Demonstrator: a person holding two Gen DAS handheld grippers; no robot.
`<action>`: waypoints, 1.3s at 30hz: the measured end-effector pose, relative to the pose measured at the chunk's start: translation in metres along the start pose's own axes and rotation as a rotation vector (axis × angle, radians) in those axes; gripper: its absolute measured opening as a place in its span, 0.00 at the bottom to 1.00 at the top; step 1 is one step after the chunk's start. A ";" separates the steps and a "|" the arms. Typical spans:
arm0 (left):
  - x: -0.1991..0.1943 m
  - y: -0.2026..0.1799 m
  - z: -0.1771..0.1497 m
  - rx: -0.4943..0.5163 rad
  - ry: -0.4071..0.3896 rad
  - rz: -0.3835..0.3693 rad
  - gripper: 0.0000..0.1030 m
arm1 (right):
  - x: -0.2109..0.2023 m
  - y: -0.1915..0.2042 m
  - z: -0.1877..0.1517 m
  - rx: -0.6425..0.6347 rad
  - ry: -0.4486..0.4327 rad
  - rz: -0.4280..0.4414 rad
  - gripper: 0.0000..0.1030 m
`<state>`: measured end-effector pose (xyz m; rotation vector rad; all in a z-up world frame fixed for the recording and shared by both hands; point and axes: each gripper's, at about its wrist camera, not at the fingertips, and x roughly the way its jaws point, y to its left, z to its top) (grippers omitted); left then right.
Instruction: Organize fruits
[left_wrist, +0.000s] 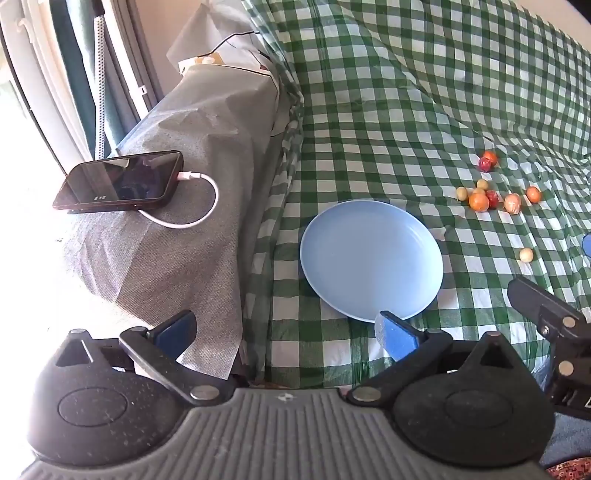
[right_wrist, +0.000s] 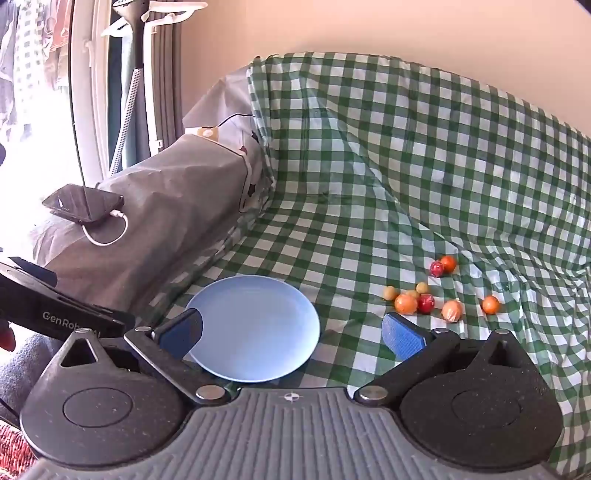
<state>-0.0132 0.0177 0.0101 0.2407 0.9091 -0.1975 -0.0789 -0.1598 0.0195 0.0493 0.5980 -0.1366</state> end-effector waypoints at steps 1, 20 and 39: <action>-0.001 0.001 0.000 0.000 0.000 0.002 1.00 | 0.000 0.001 0.000 0.001 0.004 0.001 1.00; -0.006 0.002 -0.003 0.005 0.003 0.007 1.00 | -0.013 0.019 0.004 -0.104 -0.053 -0.088 1.00; -0.002 0.001 -0.005 0.020 0.020 0.009 1.00 | -0.008 0.015 -0.002 -0.018 0.018 -0.042 1.00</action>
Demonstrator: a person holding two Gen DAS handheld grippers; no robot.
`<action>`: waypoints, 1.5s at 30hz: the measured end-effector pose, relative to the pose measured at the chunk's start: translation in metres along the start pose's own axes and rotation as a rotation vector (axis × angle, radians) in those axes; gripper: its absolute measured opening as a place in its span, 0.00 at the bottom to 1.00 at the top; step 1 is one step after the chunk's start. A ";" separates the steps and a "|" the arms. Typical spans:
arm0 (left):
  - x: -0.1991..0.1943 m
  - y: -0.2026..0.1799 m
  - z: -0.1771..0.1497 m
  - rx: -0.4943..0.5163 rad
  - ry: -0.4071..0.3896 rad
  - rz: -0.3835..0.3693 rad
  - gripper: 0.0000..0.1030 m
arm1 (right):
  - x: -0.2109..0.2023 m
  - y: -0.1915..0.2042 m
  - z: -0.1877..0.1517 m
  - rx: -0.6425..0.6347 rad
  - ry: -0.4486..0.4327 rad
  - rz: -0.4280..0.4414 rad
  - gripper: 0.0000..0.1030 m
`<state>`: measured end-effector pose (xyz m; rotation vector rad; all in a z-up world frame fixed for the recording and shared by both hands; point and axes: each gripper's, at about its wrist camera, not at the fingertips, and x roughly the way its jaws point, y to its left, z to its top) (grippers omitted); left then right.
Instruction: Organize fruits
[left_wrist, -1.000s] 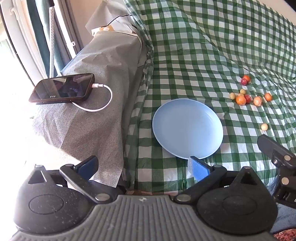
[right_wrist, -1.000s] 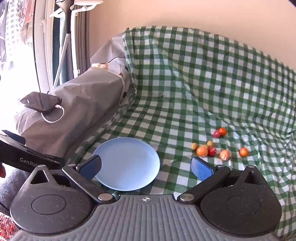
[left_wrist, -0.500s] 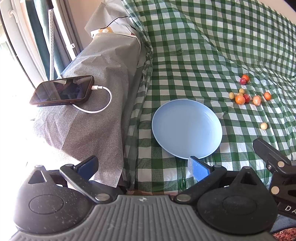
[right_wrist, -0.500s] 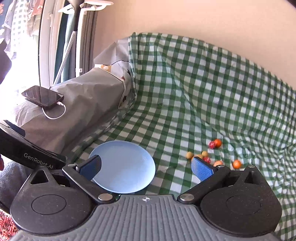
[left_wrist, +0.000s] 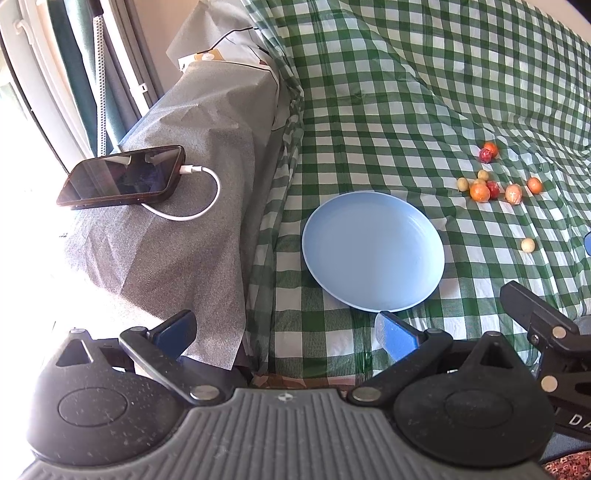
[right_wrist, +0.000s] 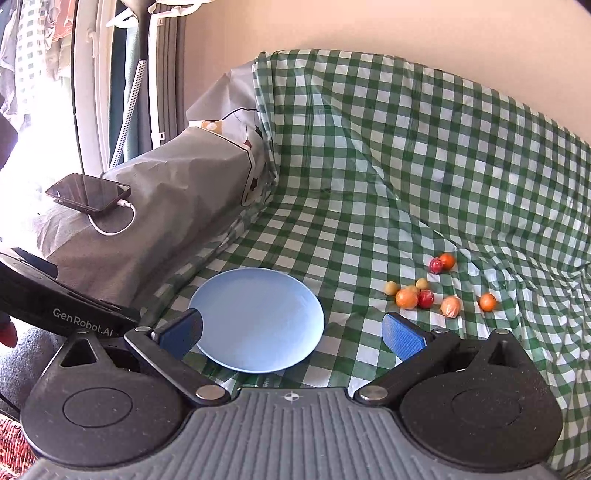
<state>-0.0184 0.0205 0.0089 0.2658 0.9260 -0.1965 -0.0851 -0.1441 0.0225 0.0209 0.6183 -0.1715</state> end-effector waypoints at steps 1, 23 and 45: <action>0.000 -0.001 0.000 0.002 0.001 0.000 1.00 | 0.000 0.000 0.000 0.000 0.001 -0.001 1.00; 0.006 -0.004 0.001 0.014 0.027 -0.003 1.00 | 0.007 -0.002 -0.004 0.025 0.060 0.014 1.00; 0.038 -0.061 0.049 0.073 0.054 -0.033 1.00 | 0.052 -0.082 -0.031 0.263 0.082 -0.133 1.00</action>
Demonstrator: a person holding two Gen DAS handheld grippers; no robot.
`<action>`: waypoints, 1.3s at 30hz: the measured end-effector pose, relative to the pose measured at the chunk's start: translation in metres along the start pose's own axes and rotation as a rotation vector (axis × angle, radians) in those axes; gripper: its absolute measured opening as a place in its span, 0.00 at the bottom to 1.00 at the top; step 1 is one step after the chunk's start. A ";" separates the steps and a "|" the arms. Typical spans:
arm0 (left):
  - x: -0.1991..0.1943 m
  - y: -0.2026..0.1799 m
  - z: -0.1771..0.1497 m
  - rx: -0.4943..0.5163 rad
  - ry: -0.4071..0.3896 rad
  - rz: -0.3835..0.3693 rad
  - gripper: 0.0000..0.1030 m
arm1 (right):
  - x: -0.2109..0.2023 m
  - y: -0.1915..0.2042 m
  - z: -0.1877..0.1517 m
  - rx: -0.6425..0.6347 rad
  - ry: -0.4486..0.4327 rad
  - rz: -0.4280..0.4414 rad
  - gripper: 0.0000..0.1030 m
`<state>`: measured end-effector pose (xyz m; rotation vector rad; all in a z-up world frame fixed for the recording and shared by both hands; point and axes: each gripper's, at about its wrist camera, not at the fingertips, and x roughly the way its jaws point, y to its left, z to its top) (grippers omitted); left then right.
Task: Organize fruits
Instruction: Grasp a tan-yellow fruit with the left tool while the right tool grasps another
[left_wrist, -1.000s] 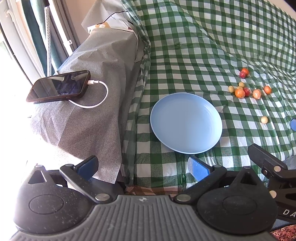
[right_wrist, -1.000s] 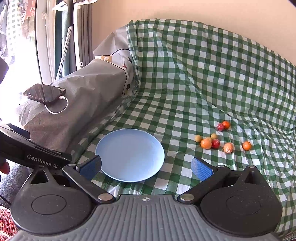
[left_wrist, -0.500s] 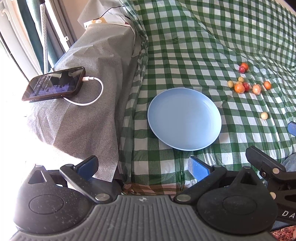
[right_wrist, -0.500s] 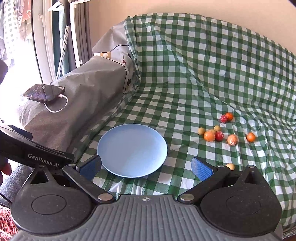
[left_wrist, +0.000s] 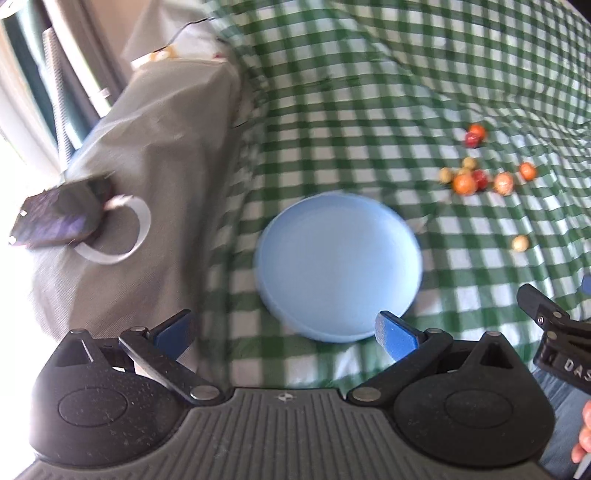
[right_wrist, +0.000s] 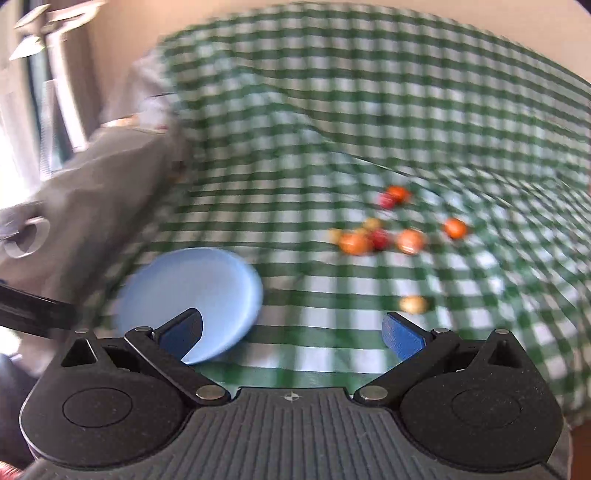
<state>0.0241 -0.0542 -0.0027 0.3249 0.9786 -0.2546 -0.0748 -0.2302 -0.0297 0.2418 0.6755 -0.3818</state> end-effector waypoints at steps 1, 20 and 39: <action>0.004 -0.010 0.007 0.011 -0.010 -0.010 1.00 | 0.005 -0.012 -0.001 0.026 -0.001 -0.029 1.00; 0.198 -0.194 0.168 0.246 -0.006 -0.167 1.00 | 0.188 -0.171 0.040 -0.053 0.022 -0.188 0.99; 0.265 -0.206 0.194 0.312 0.129 -0.378 0.50 | 0.187 -0.122 -0.003 -0.024 0.155 -0.083 0.58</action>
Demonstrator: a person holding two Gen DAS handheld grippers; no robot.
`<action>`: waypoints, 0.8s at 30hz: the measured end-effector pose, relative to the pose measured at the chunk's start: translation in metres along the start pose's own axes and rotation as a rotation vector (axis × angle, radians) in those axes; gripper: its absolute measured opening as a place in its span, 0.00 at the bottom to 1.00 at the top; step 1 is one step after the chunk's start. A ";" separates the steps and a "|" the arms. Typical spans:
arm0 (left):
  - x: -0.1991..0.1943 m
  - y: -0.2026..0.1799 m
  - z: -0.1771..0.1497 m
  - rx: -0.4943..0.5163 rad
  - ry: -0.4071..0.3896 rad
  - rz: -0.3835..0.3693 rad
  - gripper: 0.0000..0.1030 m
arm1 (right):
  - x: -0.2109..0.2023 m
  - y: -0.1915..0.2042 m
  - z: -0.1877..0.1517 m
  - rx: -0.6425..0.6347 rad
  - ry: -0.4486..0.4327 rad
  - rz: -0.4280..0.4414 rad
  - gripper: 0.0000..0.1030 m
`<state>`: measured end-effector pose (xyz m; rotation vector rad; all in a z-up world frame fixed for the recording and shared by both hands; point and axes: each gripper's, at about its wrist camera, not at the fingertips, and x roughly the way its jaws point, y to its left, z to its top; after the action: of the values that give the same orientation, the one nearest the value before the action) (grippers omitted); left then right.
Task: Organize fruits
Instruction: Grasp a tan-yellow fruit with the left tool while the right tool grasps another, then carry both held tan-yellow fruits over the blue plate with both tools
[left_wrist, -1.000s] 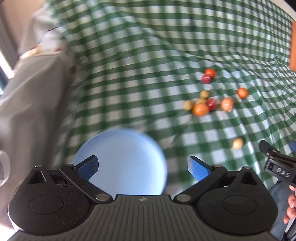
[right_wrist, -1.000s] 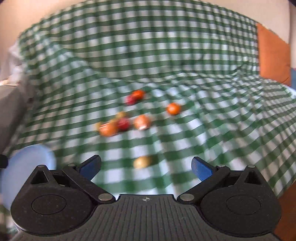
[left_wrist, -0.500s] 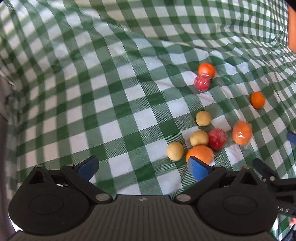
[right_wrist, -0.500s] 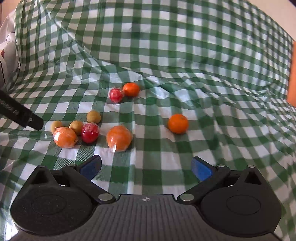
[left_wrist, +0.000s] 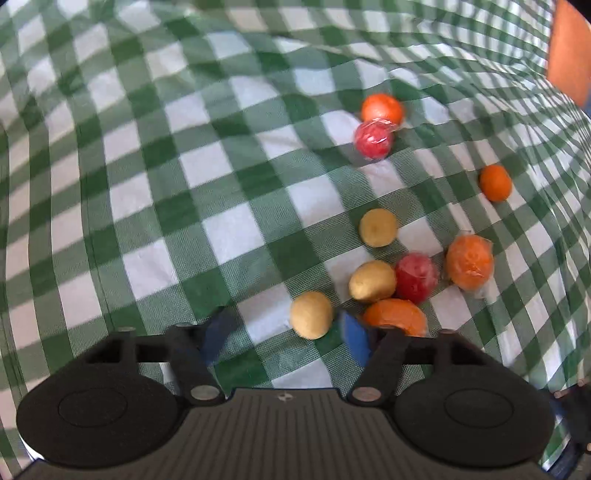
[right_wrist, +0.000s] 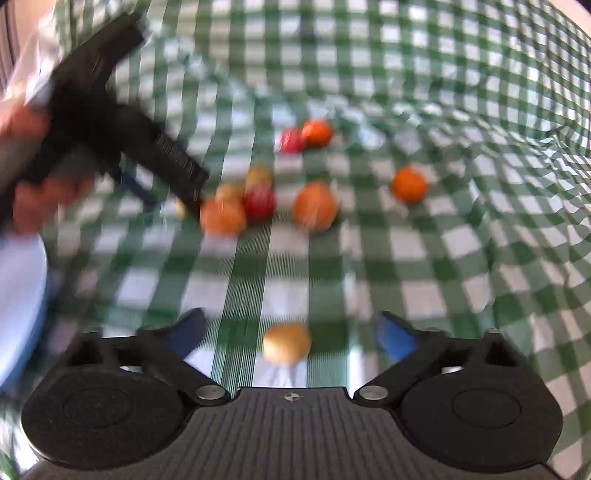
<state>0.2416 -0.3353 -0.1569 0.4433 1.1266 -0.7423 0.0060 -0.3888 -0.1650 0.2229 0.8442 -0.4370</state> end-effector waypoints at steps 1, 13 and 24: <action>-0.003 -0.002 0.000 0.007 -0.008 -0.014 0.26 | 0.005 0.001 -0.005 -0.003 0.019 -0.007 0.57; -0.111 -0.019 -0.048 -0.009 -0.143 0.019 0.25 | -0.027 -0.021 0.000 0.079 -0.152 -0.100 0.29; -0.254 0.004 -0.204 -0.200 -0.098 0.119 0.25 | -0.163 0.040 -0.020 0.013 -0.184 0.140 0.29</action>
<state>0.0537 -0.1200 -0.0007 0.2985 1.0613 -0.5359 -0.0843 -0.2993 -0.0530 0.2486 0.6414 -0.3269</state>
